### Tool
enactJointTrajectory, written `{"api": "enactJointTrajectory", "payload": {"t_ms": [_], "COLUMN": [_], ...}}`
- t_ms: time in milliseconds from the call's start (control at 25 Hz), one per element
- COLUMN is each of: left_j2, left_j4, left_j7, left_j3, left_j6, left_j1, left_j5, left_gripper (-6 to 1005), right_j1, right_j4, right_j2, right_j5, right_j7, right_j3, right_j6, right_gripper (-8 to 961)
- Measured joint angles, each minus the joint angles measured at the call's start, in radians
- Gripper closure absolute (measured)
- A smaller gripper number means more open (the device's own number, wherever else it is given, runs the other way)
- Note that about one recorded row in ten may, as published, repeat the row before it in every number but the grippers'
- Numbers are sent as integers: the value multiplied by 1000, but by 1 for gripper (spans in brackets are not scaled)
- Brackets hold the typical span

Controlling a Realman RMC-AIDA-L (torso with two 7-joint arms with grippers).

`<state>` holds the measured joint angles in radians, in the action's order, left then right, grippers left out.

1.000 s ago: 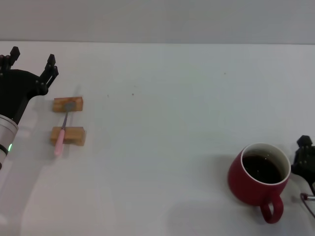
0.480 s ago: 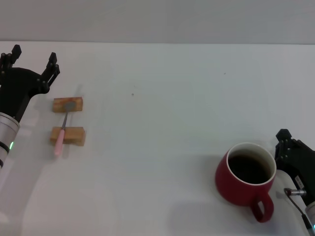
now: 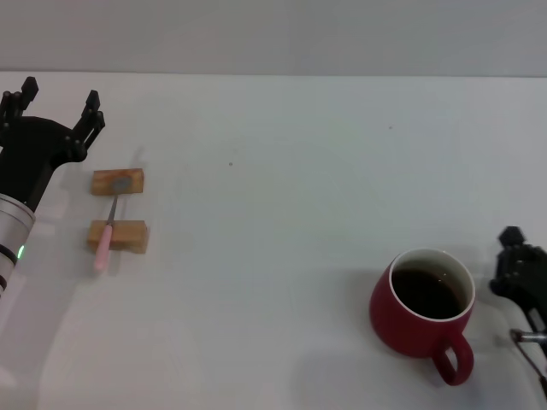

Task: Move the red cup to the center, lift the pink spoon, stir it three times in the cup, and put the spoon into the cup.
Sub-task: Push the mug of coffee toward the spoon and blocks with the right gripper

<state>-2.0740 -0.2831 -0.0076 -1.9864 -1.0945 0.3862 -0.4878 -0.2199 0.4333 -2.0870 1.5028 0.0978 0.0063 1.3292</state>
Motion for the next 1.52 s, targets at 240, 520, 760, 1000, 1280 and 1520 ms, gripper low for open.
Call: {"api": "enactJointTrajectory", "payload": {"t_ms": [240,520,760,1000,1280,1520], "left_j2": [0,1,3,4,5,5], "left_j4": [1,8,9,10,10,10], "left_j7": [0,0,0,0,0,0], "left_j3": [0,2,15,15,15,16], "left_j6": [5,25,27,27,27,27], "left_j1": [2,10,11,11,15,16], "left_j5": [0,0,0,0,0,0], "left_gripper": [166,165,165,165,165,165], "right_j1": [39,76,90,90,79,51], "right_j4": [-9,34,79,96,107,113], "right_j2": [1,-4,-4,-4,-4,-4], "right_j5": [5,6,6,6,7,7], "right_j7": [-12,-96,-150,-149,-147,-146], "right_j3": [5,-1,-18,-30,-46,-46], "right_j6": [54,65,69,64,52,20], "right_gripper": [954,955,955,954,953,954]}}
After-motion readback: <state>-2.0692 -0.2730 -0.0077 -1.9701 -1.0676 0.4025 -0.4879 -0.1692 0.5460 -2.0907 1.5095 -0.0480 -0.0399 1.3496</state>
